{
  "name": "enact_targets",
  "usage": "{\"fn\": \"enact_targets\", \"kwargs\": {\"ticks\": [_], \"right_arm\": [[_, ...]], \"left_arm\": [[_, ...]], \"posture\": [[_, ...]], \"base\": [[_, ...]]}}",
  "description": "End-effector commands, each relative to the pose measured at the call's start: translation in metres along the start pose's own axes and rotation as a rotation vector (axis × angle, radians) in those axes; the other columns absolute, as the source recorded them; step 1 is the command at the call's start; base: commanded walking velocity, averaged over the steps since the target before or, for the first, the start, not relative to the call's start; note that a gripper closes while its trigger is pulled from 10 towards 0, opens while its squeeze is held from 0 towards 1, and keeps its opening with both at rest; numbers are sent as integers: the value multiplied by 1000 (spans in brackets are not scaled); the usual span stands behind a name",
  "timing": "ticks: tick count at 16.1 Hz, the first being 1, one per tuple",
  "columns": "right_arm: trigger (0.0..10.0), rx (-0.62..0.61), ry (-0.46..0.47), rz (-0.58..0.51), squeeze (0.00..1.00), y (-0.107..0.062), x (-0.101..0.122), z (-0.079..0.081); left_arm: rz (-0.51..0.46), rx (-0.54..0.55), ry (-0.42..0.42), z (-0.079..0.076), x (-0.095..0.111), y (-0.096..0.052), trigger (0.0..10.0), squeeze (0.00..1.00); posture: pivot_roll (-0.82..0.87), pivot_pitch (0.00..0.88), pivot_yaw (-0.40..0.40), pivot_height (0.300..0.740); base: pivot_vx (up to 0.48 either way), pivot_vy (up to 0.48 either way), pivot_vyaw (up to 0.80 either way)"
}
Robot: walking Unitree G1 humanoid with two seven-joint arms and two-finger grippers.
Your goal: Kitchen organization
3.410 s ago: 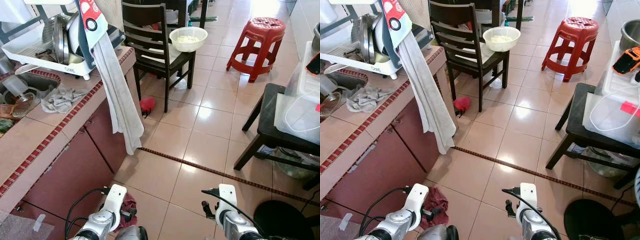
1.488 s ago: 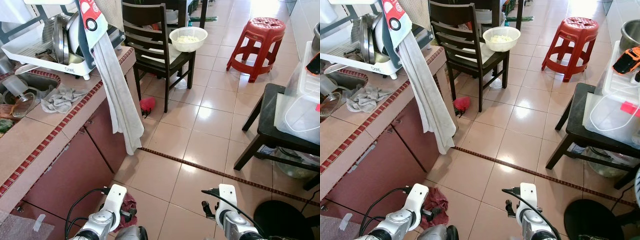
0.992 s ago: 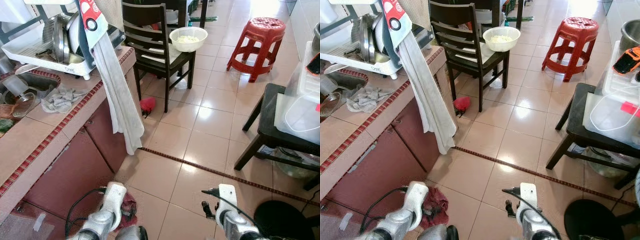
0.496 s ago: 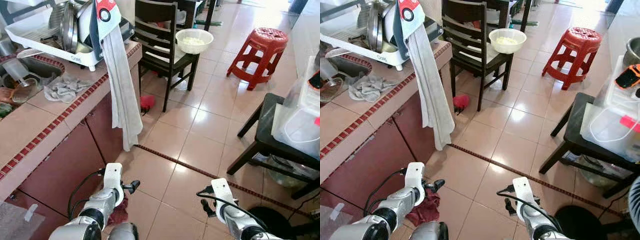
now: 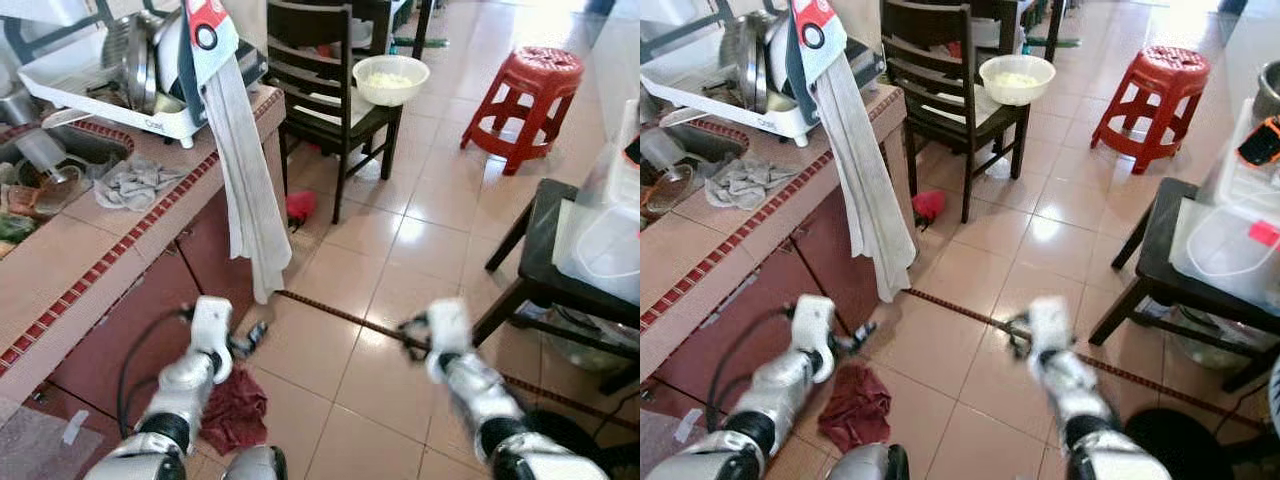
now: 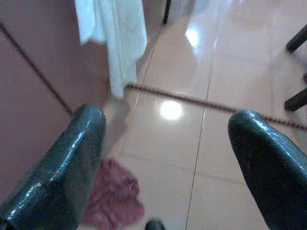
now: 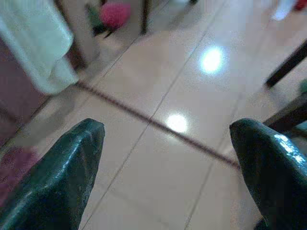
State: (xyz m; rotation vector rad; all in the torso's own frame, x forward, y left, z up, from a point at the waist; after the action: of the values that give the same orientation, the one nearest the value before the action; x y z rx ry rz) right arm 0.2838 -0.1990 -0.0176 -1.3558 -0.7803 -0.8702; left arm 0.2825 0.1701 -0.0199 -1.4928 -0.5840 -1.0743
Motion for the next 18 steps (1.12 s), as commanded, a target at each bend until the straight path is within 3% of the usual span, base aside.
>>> {"fn": "enact_targets", "kwargs": {"ticks": [1,2,4,5,6,7,8,9,10,11,12,13,14,15,17,18], "right_arm": [[10000,-4,11,-38,0,-1,8,-7],[10000,-13,-11,-111,0,-3,27,-16],[10000,-58,-64,-151,0,-6,38,-21],[10000,-86,-94,-225,0,-10,50,-21],[10000,-54,-82,-337,0,-15,65,-17],[10000,-60,-81,-365,0,-17,69,-16],[10000,-62,-86,-443,0,-30,80,-9],[10000,-58,-80,-454,0,-35,80,-6],[10000,-85,-117,-520,0,-54,81,-4],[10000,-120,-96,-552,0,-64,79,-5],[10000,-168,-46,-541,0,-68,74,-9],[10000,-146,-83,-555,0,-71,76,-5],[10000,-142,-105,-565,0,-74,79,-1],[10000,-128,-124,-579,0,-77,84,1],[10000,-105,-158,-573,0,-77,85,6],[10000,-69,-197,-571,0,-78,85,11]], "left_arm": [[-59,-29,14,5,15,1,10000,0],[-153,-93,55,12,40,-2,10000,0],[-240,-112,65,16,61,-5,10000,0],[-319,-108,73,18,78,-9,10000,0],[-378,-112,119,19,89,-13,10000,0],[-410,-101,128,20,93,-16,10000,0],[-492,-86,141,24,98,-32,10000,0],[-508,-69,148,25,98,-36,10000,0],[-530,30,78,28,95,-50,10000,0],[-554,61,45,28,93,-59,10000,0],[-563,120,13,30,88,-67,10000,0],[-569,156,16,31,82,-76,10000,0],[-558,179,48,32,77,-79,10000,0],[-545,249,28,33,75,-83,10000,0],[-529,272,18,23,73,-82,10000,0],[-525,227,13,10,71,-82,10000,0]], "posture": [[-14,0,80,740],[-26,0,84,740],[-29,0,85,740],[-29,0,79,740],[-24,0,68,740],[-20,0,64,740],[-17,0,58,740],[-17,0,58,740],[-21,0,53,740],[-28,0,55,740],[-32,0,62,740],[-33,0,65,740],[-29,0,67,740],[-27,0,68,740],[-25,0,63,740],[-22,0,59,740]], "base": [[0,0,0],[0,0,0],[0,0,0],[0,0,0],[0,0,0],[0,0,0],[0,0,0],[0,0,0],[0,0,0],[0,0,0],[0,0,0],[0,0,0],[0,0,0],[0,0,0],[0,0,800],[0,0,800]]}}
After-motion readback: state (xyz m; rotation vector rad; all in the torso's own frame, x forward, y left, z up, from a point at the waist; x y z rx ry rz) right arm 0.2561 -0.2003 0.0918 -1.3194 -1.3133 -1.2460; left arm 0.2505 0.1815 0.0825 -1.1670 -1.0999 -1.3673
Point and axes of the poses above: a point about 5 cm out from each wrist's last joint towards the gripper, its own y axis pointing out of the wrist towards the gripper, its own x axis along the axis of the wrist's last joint, z = x × y, the point moved 1 cm from there along y, pointing out of the wrist towards the gripper, and after that the axes turned 10 degrees about y, right-handed, at the moved point
